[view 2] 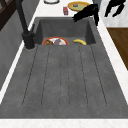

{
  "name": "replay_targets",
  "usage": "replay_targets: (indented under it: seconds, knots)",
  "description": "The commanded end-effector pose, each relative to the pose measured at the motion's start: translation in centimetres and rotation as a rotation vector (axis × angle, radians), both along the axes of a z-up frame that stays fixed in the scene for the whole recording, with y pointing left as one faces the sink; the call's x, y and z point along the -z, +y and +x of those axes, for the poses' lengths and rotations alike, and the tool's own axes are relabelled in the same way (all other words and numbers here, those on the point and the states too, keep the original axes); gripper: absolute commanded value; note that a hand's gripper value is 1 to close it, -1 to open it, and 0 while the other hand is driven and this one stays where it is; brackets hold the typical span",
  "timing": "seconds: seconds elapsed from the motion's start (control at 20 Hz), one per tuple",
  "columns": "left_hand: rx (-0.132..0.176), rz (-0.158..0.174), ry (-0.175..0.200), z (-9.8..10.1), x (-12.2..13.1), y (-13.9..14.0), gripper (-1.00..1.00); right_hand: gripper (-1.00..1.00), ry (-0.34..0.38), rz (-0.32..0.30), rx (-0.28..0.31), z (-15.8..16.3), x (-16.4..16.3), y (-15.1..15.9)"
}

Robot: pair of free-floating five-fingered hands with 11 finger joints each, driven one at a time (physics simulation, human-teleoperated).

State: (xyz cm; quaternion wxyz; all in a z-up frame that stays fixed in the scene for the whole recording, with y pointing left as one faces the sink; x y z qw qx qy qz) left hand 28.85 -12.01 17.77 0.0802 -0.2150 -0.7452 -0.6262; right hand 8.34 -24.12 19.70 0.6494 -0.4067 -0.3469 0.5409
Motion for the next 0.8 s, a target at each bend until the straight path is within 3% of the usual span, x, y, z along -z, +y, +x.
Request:
replay_targets:
  seconds: [0.0,0.1,0.25,0.35,0.5,0.75]
  knots:
    - [0.005,0.076,0.053,2.2,0.8,-0.4,-1.0,0.0,0.0,0.0,0.0,0.0,0.0,0.0]
    - [0.03,0.086,0.077,2.5,1.5,-0.3,-1.0,0.0,0.0,0.0,0.0,0.0,0.0,0.0]
    - [0.098,0.076,0.064,2.0,2.2,-0.2,-1.0,0.0,0.0,0.0,0.0,0.0,0.0,0.0]
    - [0.118,0.061,0.048,1.9,2.4,-0.3,-1.0,0.0,0.0,0.0,0.0,0.0,0.0,0.0]
    - [0.125,0.066,0.031,1.9,3.1,-0.3,-1.0,0.0,0.0,0.0,0.0,0.0,0.0,0.0]
    - [0.114,0.055,0.033,2.1,3.8,-0.9,-1.0,0.0,0.0,0.0,0.0,0.0,0.0,0.0]
